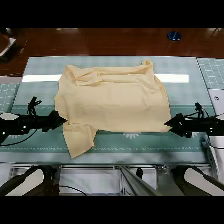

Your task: Fold the shirts.

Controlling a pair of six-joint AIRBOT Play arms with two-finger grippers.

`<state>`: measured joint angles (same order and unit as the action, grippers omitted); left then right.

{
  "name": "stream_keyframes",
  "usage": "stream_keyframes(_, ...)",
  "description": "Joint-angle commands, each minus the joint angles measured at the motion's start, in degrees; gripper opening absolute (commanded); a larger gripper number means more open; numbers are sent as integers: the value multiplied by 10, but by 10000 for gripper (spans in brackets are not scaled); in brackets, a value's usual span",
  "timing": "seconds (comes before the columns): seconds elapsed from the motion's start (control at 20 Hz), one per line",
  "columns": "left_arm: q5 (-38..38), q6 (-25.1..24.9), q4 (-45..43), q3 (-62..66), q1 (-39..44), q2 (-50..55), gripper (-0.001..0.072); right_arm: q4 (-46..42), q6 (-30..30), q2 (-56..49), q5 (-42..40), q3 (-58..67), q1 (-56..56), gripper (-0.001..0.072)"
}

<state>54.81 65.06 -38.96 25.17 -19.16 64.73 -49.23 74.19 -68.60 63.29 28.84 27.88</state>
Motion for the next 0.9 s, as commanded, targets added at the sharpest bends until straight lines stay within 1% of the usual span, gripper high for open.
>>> stream_keyframes(0.0,1,1,2,0,0,0,30,42,-19,-34,-31,42,-55,99)
stream_keyframes(0.05,1,1,11,2,0,-1,31,46,-35,-35,-27,70,-75,15)
stream_keyframes(0.15,25,0,43,42,0,-5,30,44,-35,-34,12,151,-101,14)
stream_keyframes(0.25,47,-2,95,121,0,-25,30,43,-28,-28,49,271,-114,14)
stream_keyframes(0.3,48,-2,130,180,0,-40,30,43,-17,-23,61,346,-117,14)
stream_keyframes(0.35,45,-13,166,249,0,-55,30,43,-7,-16,67,420,-117,14)
stream_keyframes(0.4,38,-16,183,320,0,-65,30,42,0,-9,68,502,-117,14)
stream_keyframes(0.55,33,-7,184,557,-2,-73,30,13,28,10,79,725,-116,14)
stream_keyframes(0.65,35,25,158,680,-2,-77,30,-6,42,34,95,830,-116,14)
stream_keyframes(0.75,44,58,108,767,-2,-94,30,-16,42,78,98,878,-116,14)
stream_keyframes(0.85,45,78,43,812,-2,-130,30,-51,42,139,99,882,-116,14)
